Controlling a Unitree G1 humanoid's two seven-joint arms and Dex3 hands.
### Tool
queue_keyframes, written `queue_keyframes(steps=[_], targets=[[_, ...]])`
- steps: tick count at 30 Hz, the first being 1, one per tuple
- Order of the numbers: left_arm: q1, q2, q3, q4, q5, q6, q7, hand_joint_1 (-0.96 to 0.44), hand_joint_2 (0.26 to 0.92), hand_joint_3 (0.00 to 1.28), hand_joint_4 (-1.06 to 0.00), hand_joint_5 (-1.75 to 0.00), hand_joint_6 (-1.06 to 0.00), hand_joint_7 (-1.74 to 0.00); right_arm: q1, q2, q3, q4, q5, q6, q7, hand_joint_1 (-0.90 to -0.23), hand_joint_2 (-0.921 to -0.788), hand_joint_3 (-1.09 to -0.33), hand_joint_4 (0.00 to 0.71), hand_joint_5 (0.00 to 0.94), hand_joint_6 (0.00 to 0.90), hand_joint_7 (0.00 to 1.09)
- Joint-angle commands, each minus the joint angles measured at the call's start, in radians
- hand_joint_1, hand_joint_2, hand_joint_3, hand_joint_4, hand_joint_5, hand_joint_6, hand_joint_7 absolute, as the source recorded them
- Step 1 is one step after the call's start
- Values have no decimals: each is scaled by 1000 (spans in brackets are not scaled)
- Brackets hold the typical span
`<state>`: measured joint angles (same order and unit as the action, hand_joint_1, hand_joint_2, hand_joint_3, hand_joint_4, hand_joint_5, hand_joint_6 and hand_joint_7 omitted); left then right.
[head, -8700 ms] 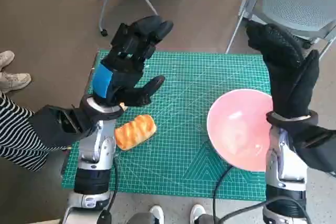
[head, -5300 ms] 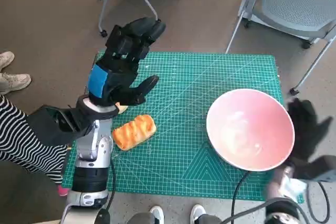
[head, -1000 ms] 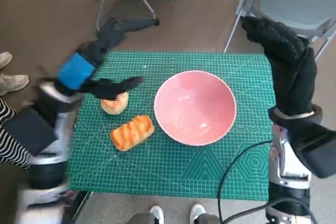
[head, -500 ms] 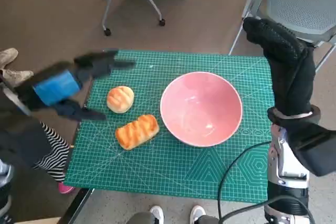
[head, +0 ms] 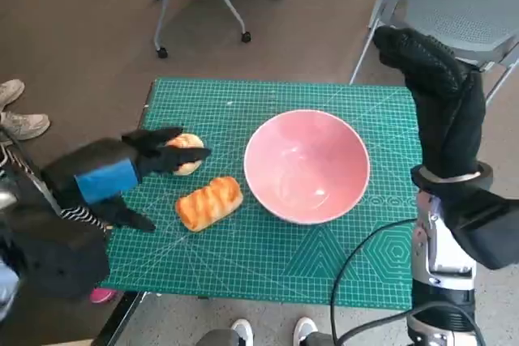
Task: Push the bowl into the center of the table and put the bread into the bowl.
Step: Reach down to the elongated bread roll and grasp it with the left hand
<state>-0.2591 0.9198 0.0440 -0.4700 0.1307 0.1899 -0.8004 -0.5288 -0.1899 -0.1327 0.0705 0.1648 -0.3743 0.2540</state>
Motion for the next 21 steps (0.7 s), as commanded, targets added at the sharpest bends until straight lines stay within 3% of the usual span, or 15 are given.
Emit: queue_keyframes(steps=[1,9,21], targets=[[54,-35,-31,-49,30,67,28,-207,759,12,-179,-13,-335,0,16,8,0,6,24,20,2,-717,-921,-701,234,13,95,538],[115,-139,-90,-80,113,171,135,-217,784,16,-215,-15,-325,-8,24,8,-3,8,45,20,6,-722,-921,-696,230,9,100,536],[134,-283,-170,-28,231,237,293,-327,818,15,-276,-12,-343,-10,29,1,-11,2,60,25,11,-704,-921,-694,222,3,104,531]])
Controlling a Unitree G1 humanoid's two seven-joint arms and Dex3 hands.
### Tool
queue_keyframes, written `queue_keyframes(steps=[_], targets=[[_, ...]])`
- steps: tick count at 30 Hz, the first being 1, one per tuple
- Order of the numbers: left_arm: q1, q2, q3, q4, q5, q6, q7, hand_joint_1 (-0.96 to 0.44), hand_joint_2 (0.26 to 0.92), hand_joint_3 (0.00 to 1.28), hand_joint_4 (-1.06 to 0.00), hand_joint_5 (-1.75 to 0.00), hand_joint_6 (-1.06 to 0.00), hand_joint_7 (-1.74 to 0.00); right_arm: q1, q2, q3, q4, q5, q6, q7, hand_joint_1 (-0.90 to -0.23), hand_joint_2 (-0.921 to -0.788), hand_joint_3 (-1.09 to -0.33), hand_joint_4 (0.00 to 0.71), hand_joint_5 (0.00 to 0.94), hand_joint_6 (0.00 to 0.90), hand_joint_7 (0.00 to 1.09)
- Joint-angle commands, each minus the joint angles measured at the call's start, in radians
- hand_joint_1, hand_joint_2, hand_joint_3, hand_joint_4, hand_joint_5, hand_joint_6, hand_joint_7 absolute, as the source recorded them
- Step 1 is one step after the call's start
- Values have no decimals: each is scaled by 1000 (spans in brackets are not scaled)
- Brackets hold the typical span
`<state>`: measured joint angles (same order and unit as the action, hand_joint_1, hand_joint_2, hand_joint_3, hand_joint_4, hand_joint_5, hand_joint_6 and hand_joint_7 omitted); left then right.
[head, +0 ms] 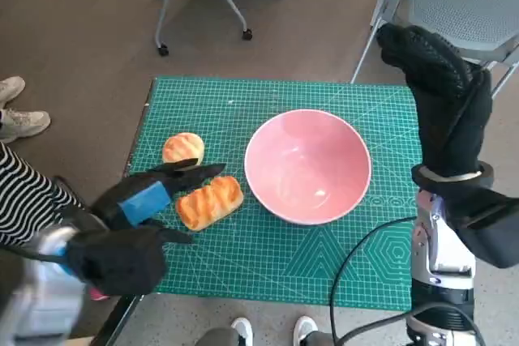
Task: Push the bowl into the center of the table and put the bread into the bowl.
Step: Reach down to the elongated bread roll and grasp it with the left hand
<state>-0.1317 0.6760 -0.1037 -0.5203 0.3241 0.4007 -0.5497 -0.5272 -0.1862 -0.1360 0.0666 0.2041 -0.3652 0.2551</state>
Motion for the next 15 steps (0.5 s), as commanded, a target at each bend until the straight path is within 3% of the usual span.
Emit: queue_keyframes(steps=[1,15], targets=[[6,-46,-27,26,44,31,48,-334,824,16,-281,-12,-344,-9,27,-3,-9,7,21,16,10,-702,-921,-694,222,3,104,530],[-15,-162,-109,148,158,44,177,-344,853,7,-317,-9,-355,-7,30,8,-7,14,21,8,7,-696,-921,-697,221,2,114,527]])
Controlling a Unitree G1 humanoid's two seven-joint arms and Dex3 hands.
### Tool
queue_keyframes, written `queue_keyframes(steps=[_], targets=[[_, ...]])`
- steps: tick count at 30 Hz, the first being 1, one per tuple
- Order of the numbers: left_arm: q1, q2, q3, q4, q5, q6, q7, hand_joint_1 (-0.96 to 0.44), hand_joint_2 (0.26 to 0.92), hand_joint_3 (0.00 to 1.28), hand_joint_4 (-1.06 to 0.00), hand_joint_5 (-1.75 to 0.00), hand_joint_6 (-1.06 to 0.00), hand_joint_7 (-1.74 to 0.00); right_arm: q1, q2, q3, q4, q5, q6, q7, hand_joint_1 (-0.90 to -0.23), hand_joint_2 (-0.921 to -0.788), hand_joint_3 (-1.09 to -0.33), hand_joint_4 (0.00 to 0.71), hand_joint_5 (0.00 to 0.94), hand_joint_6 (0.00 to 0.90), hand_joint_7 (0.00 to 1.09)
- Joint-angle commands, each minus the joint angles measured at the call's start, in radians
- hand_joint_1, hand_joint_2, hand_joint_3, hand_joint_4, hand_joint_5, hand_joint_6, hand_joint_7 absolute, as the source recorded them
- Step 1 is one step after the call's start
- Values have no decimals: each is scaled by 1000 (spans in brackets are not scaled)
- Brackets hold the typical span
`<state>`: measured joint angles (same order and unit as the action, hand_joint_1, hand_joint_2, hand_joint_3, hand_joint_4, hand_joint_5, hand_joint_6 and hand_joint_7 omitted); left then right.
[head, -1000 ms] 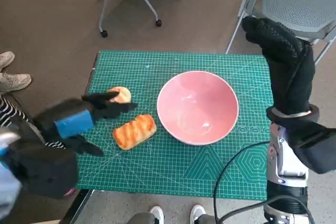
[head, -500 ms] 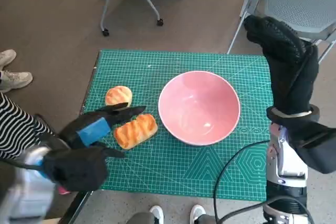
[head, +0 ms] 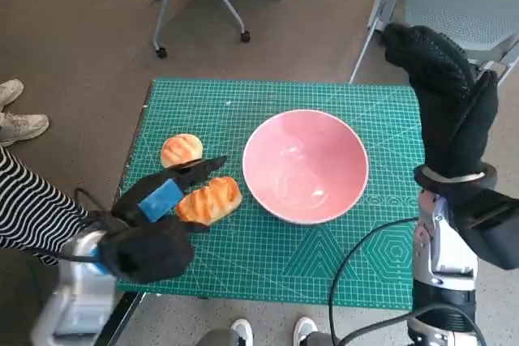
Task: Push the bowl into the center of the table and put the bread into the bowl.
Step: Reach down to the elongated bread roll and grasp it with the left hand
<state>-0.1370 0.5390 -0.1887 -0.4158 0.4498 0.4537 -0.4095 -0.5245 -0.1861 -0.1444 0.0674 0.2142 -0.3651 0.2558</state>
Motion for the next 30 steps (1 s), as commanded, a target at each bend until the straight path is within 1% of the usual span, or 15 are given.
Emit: queue_keyframes(steps=[1,10,17,22,25,26,27,28,29,30], targets=[[-11,-32,-30,61,39,-15,47,-344,853,6,-320,-9,-357,-7,28,9,2,13,12,7,6,-696,-921,-697,221,2,114,526],[-22,-54,-67,171,83,-46,89,-320,859,3,-372,-20,-386,-16,32,10,1,15,26,4,12,-696,-921,-696,215,0,118,524],[-42,-58,-110,253,125,-33,80,-314,869,4,-444,-36,-438,-32,37,6,-2,10,31,4,14,-693,-921,-697,214,0,119,520],[-61,-59,-138,316,146,-25,67,-303,876,4,-498,-48,-484,-47,39,4,-3,5,28,4,14,-689,-921,-697,217,2,118,517],[-78,-58,-150,358,159,-26,63,-269,877,3,-554,-68,-525,-63,42,3,-3,-1,27,5,13,-688,-921,-701,214,1,113,513],[-82,-57,-151,367,161,-28,62,-238,876,2,-606,-91,-556,-77,43,3,-3,-2,27,6,13,-688,-921,-703,213,0,111,512],[-87,-55,-152,379,162,-35,64,-227,875,1,-624,-99,-567,-82,44,3,-3,-4,27,6,12,-688,-921,-704,212,0,110,511],[-91,-53,-152,388,162,-40,65,-174,876,2,-638,-336,-613,-107,44,3,-3,-5,26,7,12,-689,-921,-705,211,0,109,510],[-91,-50,-148,394,161,-54,74,-141,878,2,-611,-554,-642,-126,45,3,-4,-5,26,7,11,-690,-921,-705,210,0,109,510],[-91,-49,-145,398,160,-64,80,-40,886,20,-620,-695,-669,-147,46,2,-4,-5,25,6,11,-690,-921,-705,210,0,108,510]])
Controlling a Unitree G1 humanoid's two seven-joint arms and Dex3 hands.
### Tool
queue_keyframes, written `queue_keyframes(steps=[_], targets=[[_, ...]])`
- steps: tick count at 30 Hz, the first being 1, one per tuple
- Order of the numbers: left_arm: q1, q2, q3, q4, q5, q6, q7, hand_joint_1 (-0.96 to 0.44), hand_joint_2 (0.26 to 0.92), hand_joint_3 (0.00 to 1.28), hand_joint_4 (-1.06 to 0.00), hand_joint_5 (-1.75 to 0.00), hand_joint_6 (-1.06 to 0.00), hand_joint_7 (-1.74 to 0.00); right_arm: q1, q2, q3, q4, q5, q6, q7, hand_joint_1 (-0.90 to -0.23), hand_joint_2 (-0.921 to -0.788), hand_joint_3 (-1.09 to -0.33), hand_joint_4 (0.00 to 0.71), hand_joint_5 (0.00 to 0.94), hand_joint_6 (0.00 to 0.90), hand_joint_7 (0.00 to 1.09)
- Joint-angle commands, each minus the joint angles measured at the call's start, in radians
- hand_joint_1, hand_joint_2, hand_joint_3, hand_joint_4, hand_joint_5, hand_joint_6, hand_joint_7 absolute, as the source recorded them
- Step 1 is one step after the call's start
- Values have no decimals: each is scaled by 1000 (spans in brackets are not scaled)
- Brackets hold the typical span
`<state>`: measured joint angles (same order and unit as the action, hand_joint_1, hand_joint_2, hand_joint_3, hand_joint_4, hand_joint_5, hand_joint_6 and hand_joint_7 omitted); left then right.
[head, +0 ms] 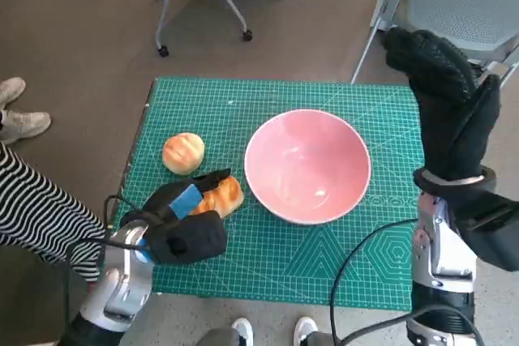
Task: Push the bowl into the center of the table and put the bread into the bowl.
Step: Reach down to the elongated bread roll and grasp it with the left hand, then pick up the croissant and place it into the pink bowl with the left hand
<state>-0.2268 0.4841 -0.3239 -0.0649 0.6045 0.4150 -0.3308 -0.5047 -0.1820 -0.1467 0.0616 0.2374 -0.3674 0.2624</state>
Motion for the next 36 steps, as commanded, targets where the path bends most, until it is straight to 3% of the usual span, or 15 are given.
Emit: queue_keyframes(steps=[1,2,4,5,6,8,9,12,17,24,31,34,35,36], targets=[[3,7,-3,52,2,-44,15,106,899,50,-628,-905,-705,-183,26,-2,-2,1,2,9,5,-691,-921,-706,210,0,108,509],[5,7,2,56,0,-58,24,68,907,64,-627,-1017,-677,-547,26,-2,-2,1,2,8,5,-691,-921,-706,209,0,108,509],[14,6,17,64,-9,-99,56,37,909,87,-621,-1161,-664,-809,26,-3,-3,4,5,8,6,-692,-921,-706,209,0,108,509],[20,7,26,66,-13,-126,76,26,905,102,-619,-1258,-678,-842,27,-3,-3,4,5,8,7,-692,-921,-706,209,0,108,509],[23,8,32,68,-16,-145,90,22,865,174,-622,-1297,-686,-862,27,-3,-3,4,6,8,7,-692,-921,-706,209,0,108,509],[28,11,47,67,-23,-182,110,13,709,449,-644,-1399,-698,-956,27,-3,-3,4,6,7,8,-693,-921,-706,209,0,107,509],[31,13,56,62,-29,-197,116,10,663,530,-651,-1424,-698,-989,27,-3,-3,4,5,7,8,-693,-921,-706,209,0,107,509],[33,20,81,39,-44,-232,127,6,599,632,-686,-1420,-695,-1044,26,-3,-4,8,5,6,8,-693,-921,-706,208,0,107,509],[26,27,141,-64,-69,-235,103,6,574,665,-720,-1398,-692,-1056,24,-3,-3,15,5,5,10,-694,-921,-706,208,0,107,509],[-1,18,239,-305,-122,-171,39,3,660,490,-780,-1210,-667,-1112,18,-7,-8,18,11,11,14,-694,-921,-706,208,0,107,509],[-101,-23,302,-426,-193,-193,58,2,710,361,-837,-1085,-698,-1084,17,-14,-12,9,16,23,17,-694,-921,-705,208,0,107,509],[-161,-41,315,-419,-234,-238,71,3,667,424,-842,-1138,-735,-1013,19,-15,-12,7,16,24,18,-697,-921,-705,207,0,108,510],[-183,-48,311,-410,-242,-254,76,4,608,529,-832,-1205,-747,-1002,19,-15,-12,7,15,24,18,-698,-921,-705,205,0,108,510],[-199,-53,309,-402,-248,-266,81,4,525,685,-796,-1251,-742,-1113,19,-14,-12,8,14,23,18,-699,-921,-705,204,0,108,510]])
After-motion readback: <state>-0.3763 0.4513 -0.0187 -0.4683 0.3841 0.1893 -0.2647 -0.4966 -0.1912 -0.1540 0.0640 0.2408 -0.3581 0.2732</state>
